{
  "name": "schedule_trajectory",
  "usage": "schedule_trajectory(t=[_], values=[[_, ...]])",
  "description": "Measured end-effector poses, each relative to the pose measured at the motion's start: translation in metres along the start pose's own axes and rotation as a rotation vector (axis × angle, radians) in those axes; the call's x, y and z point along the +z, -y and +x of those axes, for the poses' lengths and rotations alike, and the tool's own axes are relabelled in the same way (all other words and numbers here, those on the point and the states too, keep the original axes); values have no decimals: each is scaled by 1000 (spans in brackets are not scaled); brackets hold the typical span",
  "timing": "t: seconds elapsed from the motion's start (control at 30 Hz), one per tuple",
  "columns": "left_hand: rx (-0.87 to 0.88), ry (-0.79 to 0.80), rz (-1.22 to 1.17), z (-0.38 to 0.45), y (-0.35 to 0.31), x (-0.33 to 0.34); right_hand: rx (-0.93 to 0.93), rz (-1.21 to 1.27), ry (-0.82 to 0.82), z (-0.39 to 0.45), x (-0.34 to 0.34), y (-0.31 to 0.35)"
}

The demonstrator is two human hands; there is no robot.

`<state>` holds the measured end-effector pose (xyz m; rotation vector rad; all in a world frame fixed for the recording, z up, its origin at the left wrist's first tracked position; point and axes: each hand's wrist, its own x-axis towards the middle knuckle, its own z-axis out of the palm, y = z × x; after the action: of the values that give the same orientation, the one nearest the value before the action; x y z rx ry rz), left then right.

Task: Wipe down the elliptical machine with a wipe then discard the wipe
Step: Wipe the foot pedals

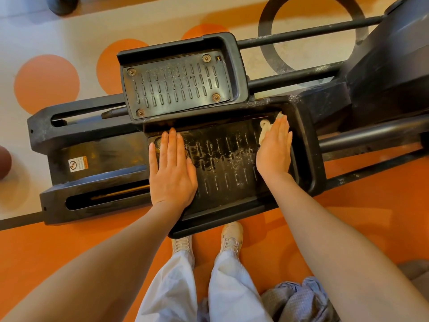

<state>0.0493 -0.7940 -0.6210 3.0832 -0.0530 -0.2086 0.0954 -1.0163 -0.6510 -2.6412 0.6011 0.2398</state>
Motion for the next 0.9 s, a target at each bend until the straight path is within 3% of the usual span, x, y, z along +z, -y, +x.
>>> schedule_trajectory(t=[0.9], values=[[1, -11, 12, 0, -2, -2, 3, -54, 60, -36, -7, -32]])
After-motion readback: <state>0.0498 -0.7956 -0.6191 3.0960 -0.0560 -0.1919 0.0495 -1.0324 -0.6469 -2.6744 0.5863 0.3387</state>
